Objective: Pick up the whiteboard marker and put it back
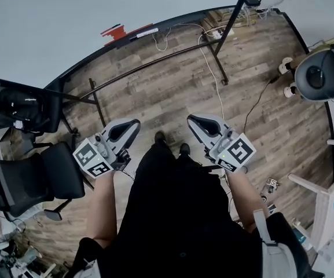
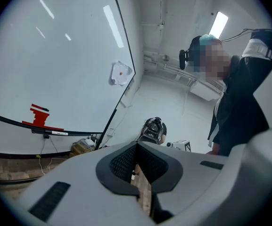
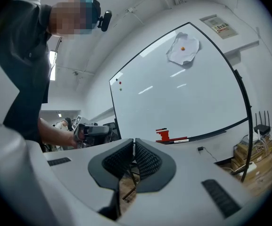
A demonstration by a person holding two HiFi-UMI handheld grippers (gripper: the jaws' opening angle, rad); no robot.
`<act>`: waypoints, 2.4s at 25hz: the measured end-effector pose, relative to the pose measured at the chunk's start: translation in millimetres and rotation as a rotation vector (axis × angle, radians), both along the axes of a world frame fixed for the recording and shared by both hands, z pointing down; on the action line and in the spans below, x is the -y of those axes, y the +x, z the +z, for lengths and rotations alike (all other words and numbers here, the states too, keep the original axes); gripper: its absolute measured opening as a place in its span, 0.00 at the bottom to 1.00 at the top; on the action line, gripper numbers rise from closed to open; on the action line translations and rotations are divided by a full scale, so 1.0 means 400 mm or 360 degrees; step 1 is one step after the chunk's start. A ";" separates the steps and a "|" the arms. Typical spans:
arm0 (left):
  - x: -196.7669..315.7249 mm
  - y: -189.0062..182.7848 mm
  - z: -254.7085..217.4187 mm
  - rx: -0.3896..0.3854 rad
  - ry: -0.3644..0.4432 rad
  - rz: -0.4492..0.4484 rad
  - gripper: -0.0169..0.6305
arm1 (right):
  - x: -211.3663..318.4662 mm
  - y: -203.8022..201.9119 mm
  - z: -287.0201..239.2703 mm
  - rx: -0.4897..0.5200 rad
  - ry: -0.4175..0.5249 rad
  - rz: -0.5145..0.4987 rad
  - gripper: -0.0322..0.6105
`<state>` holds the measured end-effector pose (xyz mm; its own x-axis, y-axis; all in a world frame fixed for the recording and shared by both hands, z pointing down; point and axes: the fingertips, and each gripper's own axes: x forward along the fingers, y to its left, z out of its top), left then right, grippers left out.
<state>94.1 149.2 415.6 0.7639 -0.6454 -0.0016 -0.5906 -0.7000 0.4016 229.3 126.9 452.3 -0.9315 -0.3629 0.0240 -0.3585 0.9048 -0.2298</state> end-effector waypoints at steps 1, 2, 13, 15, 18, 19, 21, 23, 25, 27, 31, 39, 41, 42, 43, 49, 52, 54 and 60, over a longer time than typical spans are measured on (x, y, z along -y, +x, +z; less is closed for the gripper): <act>0.022 -0.010 0.005 -0.0010 -0.0002 -0.0009 0.05 | 0.025 -0.016 0.001 -0.0007 0.0000 -0.0020 0.09; 0.046 -0.020 0.010 -0.0019 -0.0003 -0.0017 0.05 | 0.052 -0.034 0.001 -0.0018 0.0006 -0.0039 0.09; 0.402 -0.196 0.027 -0.0024 0.0055 0.0036 0.05 | 0.419 -0.257 -0.009 -0.0219 0.0036 -0.0102 0.09; 0.458 -0.231 0.017 -0.0034 0.0064 0.0051 0.05 | 0.479 -0.300 -0.022 -0.0258 0.0059 -0.0128 0.09; 0.529 -0.286 0.013 -0.0022 0.0071 0.0042 0.05 | 0.550 -0.361 -0.036 -0.0303 0.0089 -0.0160 0.09; 0.550 -0.304 0.012 -0.0026 0.0069 0.0032 0.05 | 0.570 -0.379 -0.036 -0.0318 0.0090 -0.0172 0.09; 0.585 -0.342 0.011 -0.0052 0.0064 0.0008 0.05 | 0.605 -0.414 -0.033 -0.0345 0.0080 -0.0198 0.09; 0.616 -0.379 0.011 -0.0080 0.0061 -0.0015 0.05 | 0.641 -0.452 -0.030 -0.0373 0.0081 -0.0228 0.09; 0.639 -0.407 0.013 -0.0103 0.0059 -0.0034 0.05 | 0.669 -0.490 -0.033 -0.0398 0.0100 -0.0267 0.09; 0.658 -0.426 0.017 -0.0124 0.0058 -0.0054 0.05 | 0.694 -0.523 -0.040 -0.0405 0.0113 -0.0304 0.09; 0.695 -0.455 0.032 -0.0133 0.0053 -0.0104 0.05 | 0.743 -0.557 -0.035 -0.0398 0.0106 -0.0329 0.09; 0.756 -0.433 0.040 -0.0118 0.0010 -0.0269 0.05 | 0.831 -0.538 -0.046 -0.0372 0.0137 -0.0478 0.09; 0.775 -0.413 0.035 -0.0093 0.0007 -0.0326 0.05 | 0.847 -0.536 -0.063 -0.0327 0.0146 -0.0534 0.09; 0.786 -0.402 0.032 -0.0077 0.0006 -0.0351 0.05 | 0.856 -0.529 -0.065 -0.0322 0.0152 -0.0566 0.09; 0.795 -0.392 0.031 -0.0060 0.0004 -0.0376 0.05 | 0.865 -0.520 -0.062 -0.0326 0.0156 -0.0602 0.09; 0.826 -0.349 0.025 0.0003 -0.0019 -0.0535 0.05 | 0.911 -0.475 -0.034 -0.0330 0.0174 -0.0797 0.09; 0.826 -0.350 0.033 0.0000 -0.0029 -0.0615 0.05 | 0.903 -0.480 -0.031 -0.0322 0.0216 -0.0910 0.09; 0.827 -0.344 0.038 0.0007 -0.0029 -0.0643 0.05 | 0.895 -0.484 -0.031 -0.0335 0.0260 -0.0970 0.09; 0.826 -0.293 0.095 0.0301 -0.0076 -0.0580 0.05 | 0.882 -0.501 -0.032 -0.0414 0.0382 -0.1037 0.09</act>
